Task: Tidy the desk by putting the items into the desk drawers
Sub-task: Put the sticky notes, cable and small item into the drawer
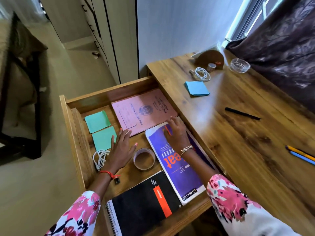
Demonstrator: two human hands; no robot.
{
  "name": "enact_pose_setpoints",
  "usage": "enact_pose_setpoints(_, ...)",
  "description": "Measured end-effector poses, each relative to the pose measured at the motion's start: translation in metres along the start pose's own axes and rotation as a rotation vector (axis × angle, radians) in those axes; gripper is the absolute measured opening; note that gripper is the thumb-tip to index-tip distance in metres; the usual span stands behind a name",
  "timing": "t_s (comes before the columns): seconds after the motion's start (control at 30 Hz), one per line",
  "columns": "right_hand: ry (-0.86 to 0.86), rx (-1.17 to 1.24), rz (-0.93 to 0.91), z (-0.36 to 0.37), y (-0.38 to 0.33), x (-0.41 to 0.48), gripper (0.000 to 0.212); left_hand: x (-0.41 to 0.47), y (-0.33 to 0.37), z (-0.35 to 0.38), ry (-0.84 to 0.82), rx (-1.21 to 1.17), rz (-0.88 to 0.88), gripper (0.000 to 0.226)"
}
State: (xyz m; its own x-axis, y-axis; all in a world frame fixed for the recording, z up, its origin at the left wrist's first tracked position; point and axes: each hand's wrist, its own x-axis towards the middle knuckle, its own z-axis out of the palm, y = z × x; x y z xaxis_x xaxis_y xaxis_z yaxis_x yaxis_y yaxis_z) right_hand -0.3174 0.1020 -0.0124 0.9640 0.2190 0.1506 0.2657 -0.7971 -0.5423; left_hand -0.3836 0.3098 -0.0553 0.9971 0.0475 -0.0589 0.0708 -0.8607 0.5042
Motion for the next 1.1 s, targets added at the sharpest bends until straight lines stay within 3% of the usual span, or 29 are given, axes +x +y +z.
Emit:
enact_pose_setpoints(0.17, 0.069, -0.120, 0.065, -0.029, 0.026, 0.049, 0.050, 0.027, 0.015, -0.003, 0.002, -0.003, 0.033, 0.057)
enact_pose_setpoints(0.57, 0.111, -0.102, 0.575, -0.060, 0.089, 0.151, 0.058, 0.056, 0.031, -0.001, 0.074, -0.011, 0.050, 0.053)
enact_pose_setpoints(0.8, 0.085, -0.058, 0.743, -0.061, 0.103, 0.178, 0.065, 0.035, 0.001, -0.008, 0.075, 0.006, -0.059, 0.050)
enact_pose_setpoints(0.93, -0.029, 0.039, 0.875, -0.074, 0.099, 0.181, 0.072, 0.025, -0.012, -0.012, 0.094, 0.008, -0.104, 0.049)
enact_pose_setpoints(1.03, -0.043, 0.141, 0.905, -0.080, 0.098, 0.178, 0.067, 0.019, -0.017, -0.016, 0.110, 0.002, -0.119, 0.047)
enact_pose_setpoints(1.1, 0.004, 0.246, 0.901, -0.082, 0.097, 0.174, 0.047, 0.015, -0.021, -0.020, 0.121, -0.003, -0.121, 0.047)
